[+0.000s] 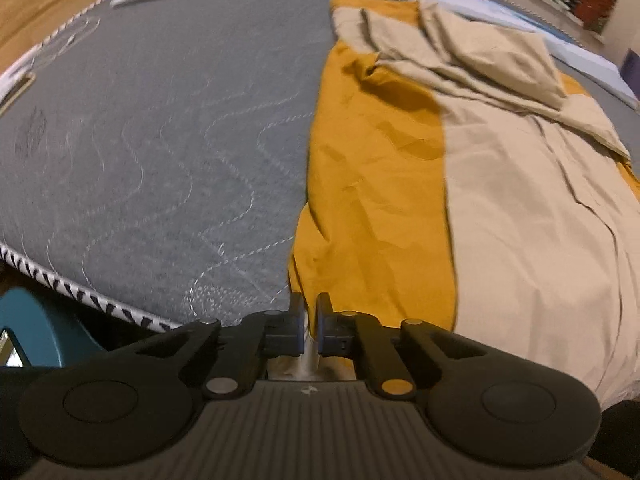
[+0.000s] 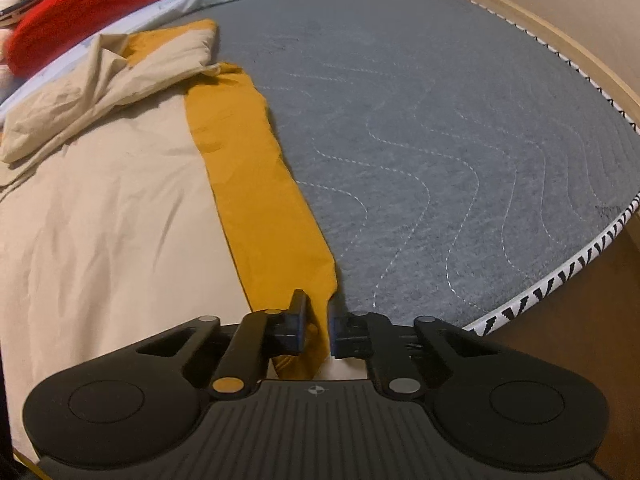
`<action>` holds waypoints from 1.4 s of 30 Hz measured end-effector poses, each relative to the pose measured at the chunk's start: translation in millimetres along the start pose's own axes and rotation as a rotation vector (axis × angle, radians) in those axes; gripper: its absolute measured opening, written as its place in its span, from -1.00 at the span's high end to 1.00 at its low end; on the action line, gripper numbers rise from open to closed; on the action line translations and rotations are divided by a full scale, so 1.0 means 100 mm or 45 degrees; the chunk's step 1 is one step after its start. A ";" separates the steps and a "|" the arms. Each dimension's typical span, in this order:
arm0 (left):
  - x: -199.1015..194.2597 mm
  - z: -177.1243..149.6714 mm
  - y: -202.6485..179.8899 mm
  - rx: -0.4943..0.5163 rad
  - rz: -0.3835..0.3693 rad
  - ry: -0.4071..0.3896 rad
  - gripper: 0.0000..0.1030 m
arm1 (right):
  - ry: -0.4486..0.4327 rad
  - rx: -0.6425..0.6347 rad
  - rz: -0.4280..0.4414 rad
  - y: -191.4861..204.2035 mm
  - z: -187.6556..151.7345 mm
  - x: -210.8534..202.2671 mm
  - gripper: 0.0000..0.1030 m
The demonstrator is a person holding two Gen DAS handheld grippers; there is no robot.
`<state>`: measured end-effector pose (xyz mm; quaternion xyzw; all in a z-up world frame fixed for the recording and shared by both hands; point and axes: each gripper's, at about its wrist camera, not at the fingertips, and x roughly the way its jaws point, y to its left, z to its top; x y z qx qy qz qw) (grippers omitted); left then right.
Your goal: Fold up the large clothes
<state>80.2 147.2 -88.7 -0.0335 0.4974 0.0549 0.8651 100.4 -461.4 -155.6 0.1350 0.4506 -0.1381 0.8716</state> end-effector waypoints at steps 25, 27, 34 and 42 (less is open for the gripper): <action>-2.22 0.38 0.64 -0.017 -0.482 -0.336 0.97 | -0.347 0.185 0.634 -0.66 0.20 -2.23 0.99; -2.32 0.35 0.79 -0.059 -0.512 -0.321 0.97 | -0.347 0.222 0.651 -0.80 0.12 -2.36 0.99; -1.80 0.70 0.90 -0.147 -0.521 -0.194 0.96 | -0.246 0.323 0.614 -0.88 0.38 -1.88 0.99; 0.11 1.82 1.05 -0.428 -0.467 0.044 0.76 | -0.065 0.503 0.544 -0.51 1.56 -0.39 0.82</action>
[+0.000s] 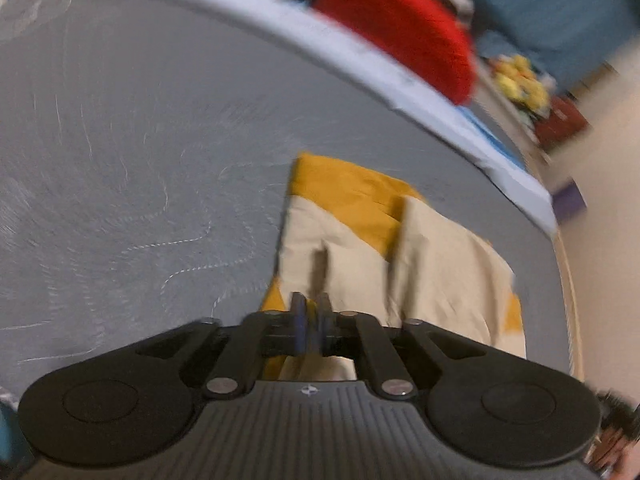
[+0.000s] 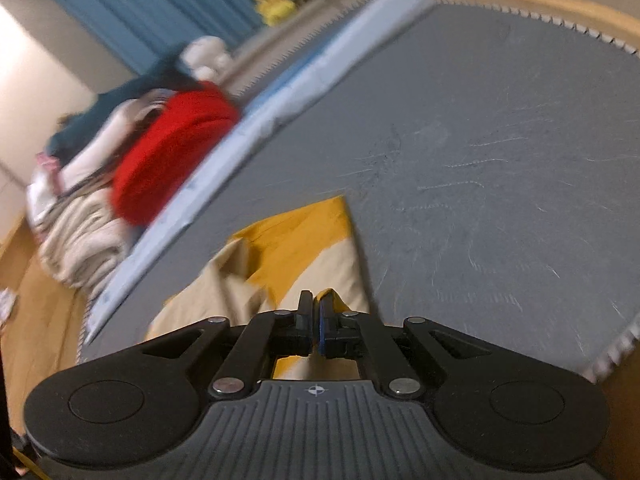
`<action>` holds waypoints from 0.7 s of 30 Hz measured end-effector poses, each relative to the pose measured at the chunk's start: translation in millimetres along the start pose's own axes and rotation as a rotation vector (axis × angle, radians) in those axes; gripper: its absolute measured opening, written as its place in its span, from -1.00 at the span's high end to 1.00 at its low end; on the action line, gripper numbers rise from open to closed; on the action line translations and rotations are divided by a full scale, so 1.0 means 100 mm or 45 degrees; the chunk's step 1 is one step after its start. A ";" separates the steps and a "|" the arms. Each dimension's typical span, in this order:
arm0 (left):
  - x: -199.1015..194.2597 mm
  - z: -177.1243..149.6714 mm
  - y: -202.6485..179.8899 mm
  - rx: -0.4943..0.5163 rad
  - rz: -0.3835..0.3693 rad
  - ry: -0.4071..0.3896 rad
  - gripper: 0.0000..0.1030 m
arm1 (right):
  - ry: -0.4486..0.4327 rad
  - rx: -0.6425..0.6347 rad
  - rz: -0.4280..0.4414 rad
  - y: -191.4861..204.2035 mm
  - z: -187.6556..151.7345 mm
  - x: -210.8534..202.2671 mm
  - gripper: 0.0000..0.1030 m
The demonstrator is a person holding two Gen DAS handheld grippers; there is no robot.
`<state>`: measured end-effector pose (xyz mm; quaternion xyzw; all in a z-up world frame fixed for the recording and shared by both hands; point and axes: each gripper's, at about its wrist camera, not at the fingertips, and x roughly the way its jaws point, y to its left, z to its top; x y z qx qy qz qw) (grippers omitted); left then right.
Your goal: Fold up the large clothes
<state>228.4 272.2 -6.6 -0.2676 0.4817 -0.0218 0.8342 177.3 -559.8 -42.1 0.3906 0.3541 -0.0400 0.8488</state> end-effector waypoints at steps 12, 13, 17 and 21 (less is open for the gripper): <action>0.23 -0.05 0.06 0.250 0.182 0.052 -0.22 | 0.081 -0.304 -0.157 -0.13 -0.03 0.48 0.28; 0.25 -0.11 0.03 0.312 0.200 0.073 -0.26 | 0.120 -0.336 -0.164 -0.13 -0.09 0.51 0.28; 0.29 -0.31 -0.17 0.550 0.237 0.074 -0.55 | 0.168 -0.528 -0.202 -0.05 -0.30 0.55 0.27; 0.38 -0.45 -0.34 0.728 0.258 0.034 -0.64 | 0.190 -0.638 -0.226 0.00 -0.44 0.61 0.25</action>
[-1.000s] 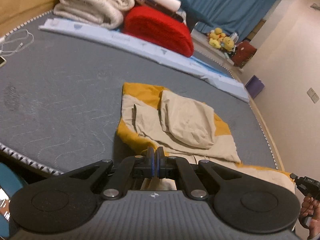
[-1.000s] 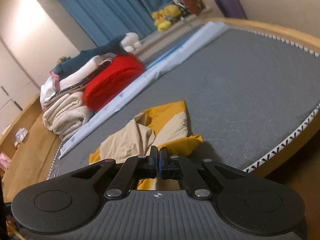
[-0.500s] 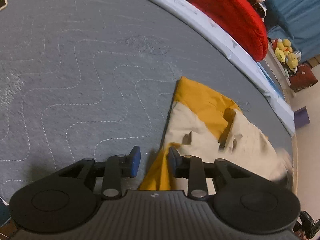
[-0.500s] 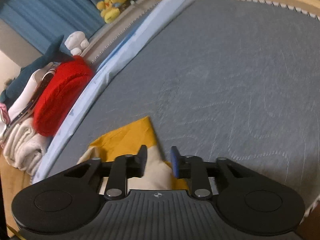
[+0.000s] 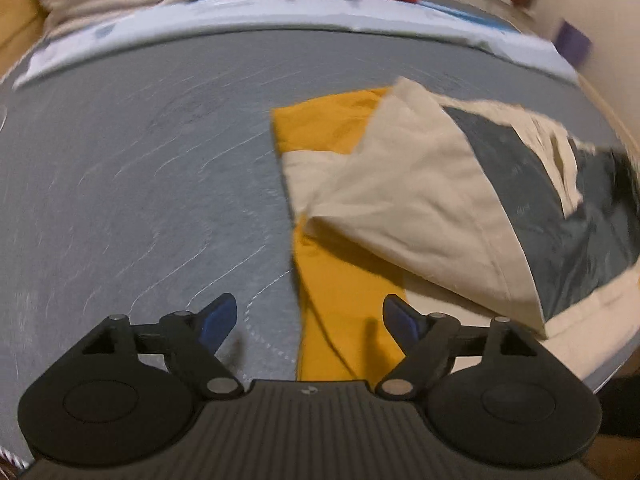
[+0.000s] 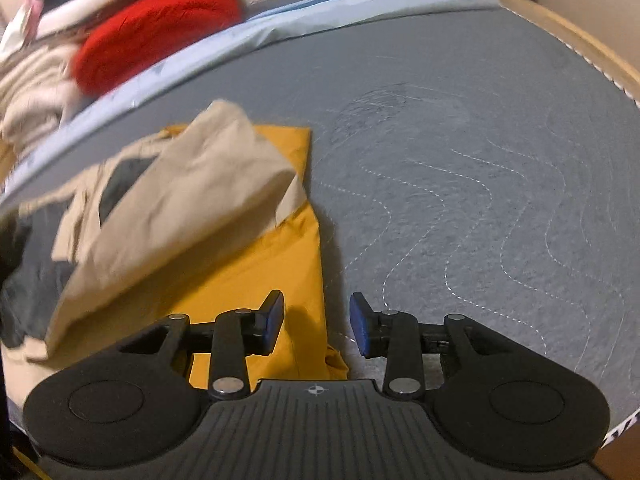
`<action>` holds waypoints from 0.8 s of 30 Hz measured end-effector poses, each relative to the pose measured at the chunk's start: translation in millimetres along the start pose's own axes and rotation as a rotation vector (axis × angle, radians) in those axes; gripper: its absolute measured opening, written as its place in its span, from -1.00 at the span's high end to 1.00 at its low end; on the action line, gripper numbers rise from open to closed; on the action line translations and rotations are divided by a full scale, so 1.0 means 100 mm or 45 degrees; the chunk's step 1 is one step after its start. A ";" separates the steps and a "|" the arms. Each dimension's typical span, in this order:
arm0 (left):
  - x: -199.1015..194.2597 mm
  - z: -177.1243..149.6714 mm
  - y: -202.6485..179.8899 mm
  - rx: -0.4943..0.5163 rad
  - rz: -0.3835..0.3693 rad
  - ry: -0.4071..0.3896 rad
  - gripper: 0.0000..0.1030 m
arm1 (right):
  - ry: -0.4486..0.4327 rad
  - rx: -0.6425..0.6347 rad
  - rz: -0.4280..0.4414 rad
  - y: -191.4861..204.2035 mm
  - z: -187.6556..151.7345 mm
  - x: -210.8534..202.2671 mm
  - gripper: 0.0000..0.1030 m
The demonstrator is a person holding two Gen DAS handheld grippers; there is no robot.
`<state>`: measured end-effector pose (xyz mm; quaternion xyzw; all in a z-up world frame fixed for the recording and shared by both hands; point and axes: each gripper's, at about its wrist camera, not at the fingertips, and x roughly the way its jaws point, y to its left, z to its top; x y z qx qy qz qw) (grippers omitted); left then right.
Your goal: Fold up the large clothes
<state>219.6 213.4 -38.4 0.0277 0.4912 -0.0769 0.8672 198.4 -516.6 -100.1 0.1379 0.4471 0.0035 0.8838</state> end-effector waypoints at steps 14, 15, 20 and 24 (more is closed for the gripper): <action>0.52 0.34 -0.47 0.231 0.156 -0.117 -0.64 | -0.033 -0.223 -0.049 0.33 0.33 0.53 0.19; 0.53 0.39 -0.47 0.222 0.154 -0.136 -0.64 | -0.034 -0.228 -0.049 0.35 0.37 0.58 0.19; 0.60 0.64 -0.39 0.106 0.075 -0.192 -0.62 | -0.105 -0.221 -0.032 0.35 0.58 0.68 0.18; 0.64 0.78 -0.38 0.069 0.005 -0.227 -0.30 | -0.147 -0.202 0.016 0.33 0.70 0.74 0.18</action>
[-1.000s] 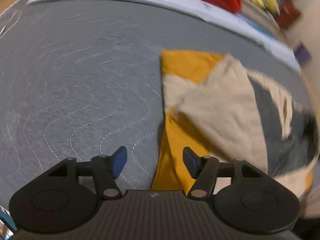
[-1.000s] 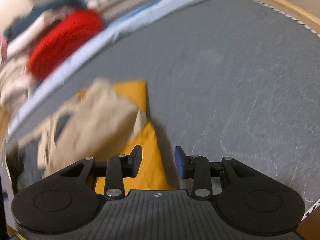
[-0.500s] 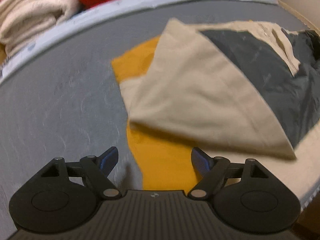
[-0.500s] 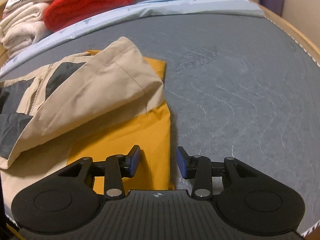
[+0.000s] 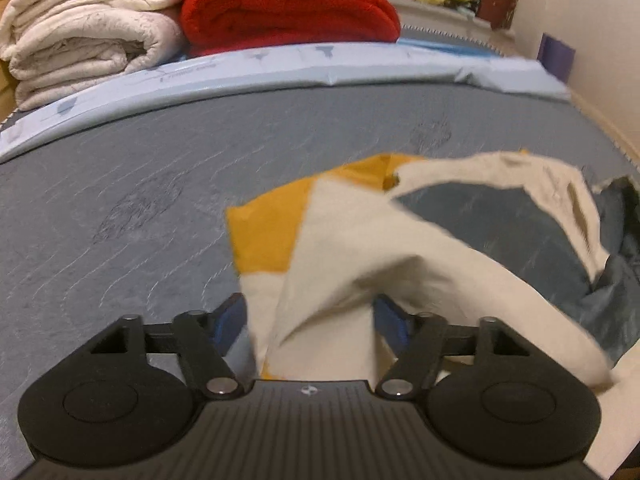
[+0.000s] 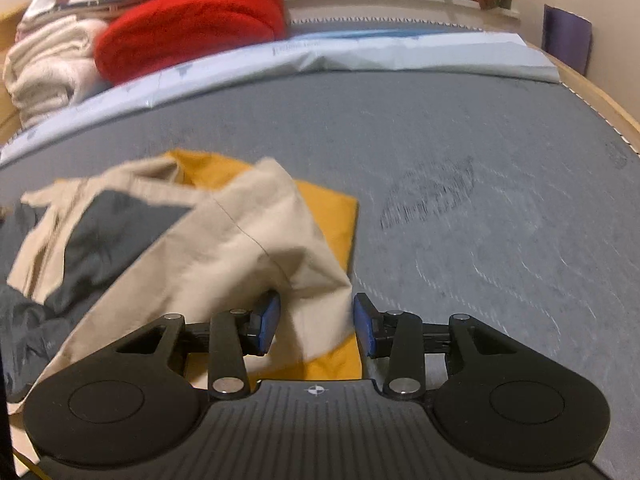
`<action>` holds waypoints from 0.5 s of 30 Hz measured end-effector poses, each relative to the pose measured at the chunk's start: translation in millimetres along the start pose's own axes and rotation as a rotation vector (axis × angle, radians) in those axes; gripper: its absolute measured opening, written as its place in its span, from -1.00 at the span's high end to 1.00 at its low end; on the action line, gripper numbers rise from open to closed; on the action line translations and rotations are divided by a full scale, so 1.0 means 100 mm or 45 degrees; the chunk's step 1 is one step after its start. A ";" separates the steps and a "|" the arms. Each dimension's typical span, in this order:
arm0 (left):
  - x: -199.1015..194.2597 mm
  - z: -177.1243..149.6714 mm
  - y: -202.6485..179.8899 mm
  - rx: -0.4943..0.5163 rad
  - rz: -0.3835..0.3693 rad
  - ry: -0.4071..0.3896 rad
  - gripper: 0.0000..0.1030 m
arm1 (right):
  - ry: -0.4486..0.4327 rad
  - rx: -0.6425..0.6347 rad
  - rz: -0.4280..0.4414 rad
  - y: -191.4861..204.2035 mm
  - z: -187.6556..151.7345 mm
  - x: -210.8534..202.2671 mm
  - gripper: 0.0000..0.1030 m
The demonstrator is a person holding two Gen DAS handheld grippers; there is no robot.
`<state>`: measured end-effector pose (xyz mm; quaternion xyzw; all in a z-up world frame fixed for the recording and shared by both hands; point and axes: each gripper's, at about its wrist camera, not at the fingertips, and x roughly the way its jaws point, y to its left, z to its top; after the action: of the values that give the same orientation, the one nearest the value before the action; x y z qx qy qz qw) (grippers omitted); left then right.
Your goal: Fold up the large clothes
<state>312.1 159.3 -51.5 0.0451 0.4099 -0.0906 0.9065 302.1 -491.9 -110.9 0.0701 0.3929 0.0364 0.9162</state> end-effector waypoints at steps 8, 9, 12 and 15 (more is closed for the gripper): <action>-0.03 0.21 0.28 -0.180 -0.104 -0.098 0.98 | -0.101 0.149 0.104 -0.15 0.23 0.01 1.00; -0.05 0.23 0.32 -0.215 -0.109 -0.119 0.98 | -0.138 0.196 0.123 -0.18 0.27 -0.02 1.00; -0.10 0.30 0.49 -0.366 -0.112 -0.185 0.99 | -0.275 0.418 0.152 -0.34 0.35 -0.14 1.00; -0.02 0.29 0.81 -0.671 -0.092 -0.168 0.97 | -0.338 0.669 0.120 -0.55 0.35 -0.16 1.00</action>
<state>348.3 234.2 -30.0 -0.2130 0.3608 -0.0157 0.9079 317.0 -552.2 -83.8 0.3271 0.2621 -0.0334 0.9073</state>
